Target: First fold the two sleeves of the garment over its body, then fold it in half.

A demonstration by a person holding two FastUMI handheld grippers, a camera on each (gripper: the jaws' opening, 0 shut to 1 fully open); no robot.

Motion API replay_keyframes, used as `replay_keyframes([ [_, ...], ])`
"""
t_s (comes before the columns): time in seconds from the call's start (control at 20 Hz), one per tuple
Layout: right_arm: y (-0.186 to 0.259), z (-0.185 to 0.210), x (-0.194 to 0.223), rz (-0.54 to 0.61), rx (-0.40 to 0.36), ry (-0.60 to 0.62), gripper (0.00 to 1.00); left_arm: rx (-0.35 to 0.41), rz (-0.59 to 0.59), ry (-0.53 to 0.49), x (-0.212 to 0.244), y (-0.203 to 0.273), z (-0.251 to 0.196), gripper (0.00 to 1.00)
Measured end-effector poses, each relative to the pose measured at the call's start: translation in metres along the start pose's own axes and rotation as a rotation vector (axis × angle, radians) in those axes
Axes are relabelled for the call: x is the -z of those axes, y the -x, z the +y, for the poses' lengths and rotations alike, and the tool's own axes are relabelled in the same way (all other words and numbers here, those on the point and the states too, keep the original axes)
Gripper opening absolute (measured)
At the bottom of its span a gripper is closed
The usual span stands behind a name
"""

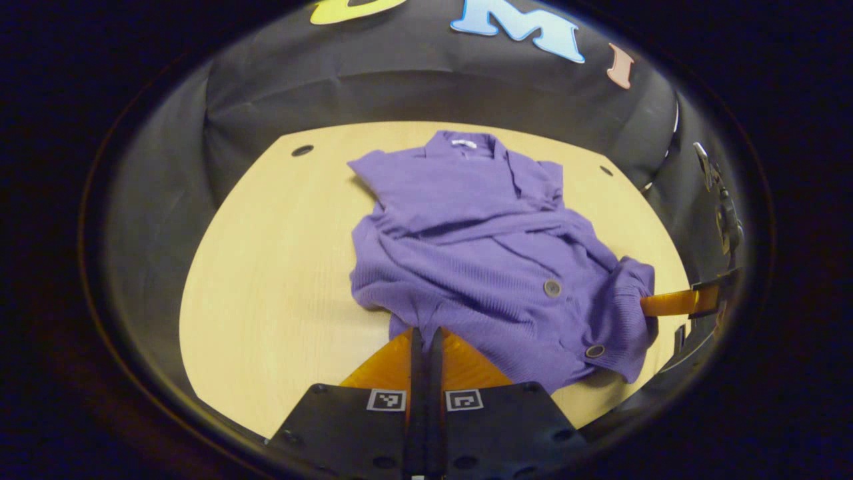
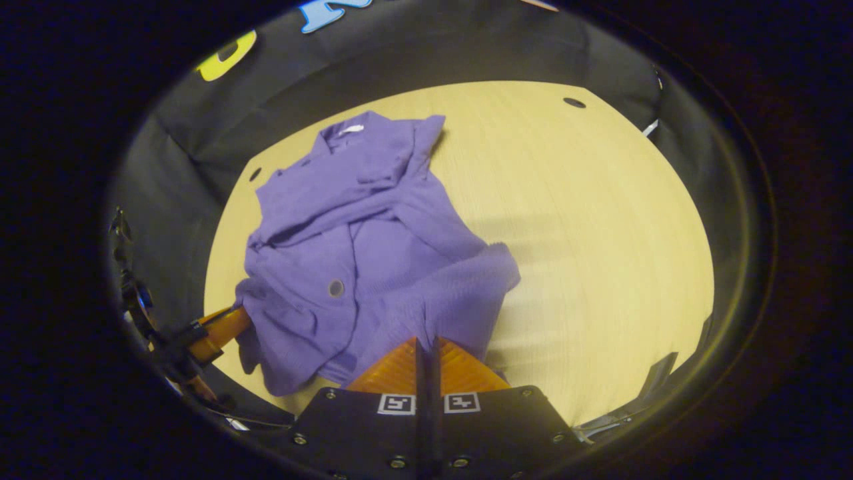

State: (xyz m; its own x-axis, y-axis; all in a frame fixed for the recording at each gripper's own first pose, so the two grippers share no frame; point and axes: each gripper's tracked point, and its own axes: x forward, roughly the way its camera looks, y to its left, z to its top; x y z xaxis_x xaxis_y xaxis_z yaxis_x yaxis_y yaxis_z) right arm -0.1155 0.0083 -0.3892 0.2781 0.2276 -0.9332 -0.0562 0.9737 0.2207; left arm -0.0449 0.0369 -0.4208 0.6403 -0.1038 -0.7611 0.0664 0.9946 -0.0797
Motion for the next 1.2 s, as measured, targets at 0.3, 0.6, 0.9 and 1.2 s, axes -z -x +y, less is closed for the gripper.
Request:
replay_keyframes([
  [0.3, 0.001, 0.024, -0.087, -0.110, -0.043, -0.014, 0.01, 0.014, -0.080, -0.035, -0.069, -0.020, 0.010, 0.07],
  [0.6, -0.007, 0.035, -0.156, -0.176, -0.061, -0.026, 0.05, 0.015, -0.109, 0.003, -0.113, -0.043, 0.026, 0.07],
  [0.9, -0.027, 0.032, -0.225, -0.245, -0.060, -0.041, 0.01, 0.016, -0.202, 0.038, -0.199, -0.070, 0.044, 0.07],
  [1.2, -0.036, 0.022, -0.305, -0.345, -0.067, -0.089, 0.01, 0.026, -0.298, 0.061, -0.283, -0.097, 0.048, 0.07],
])
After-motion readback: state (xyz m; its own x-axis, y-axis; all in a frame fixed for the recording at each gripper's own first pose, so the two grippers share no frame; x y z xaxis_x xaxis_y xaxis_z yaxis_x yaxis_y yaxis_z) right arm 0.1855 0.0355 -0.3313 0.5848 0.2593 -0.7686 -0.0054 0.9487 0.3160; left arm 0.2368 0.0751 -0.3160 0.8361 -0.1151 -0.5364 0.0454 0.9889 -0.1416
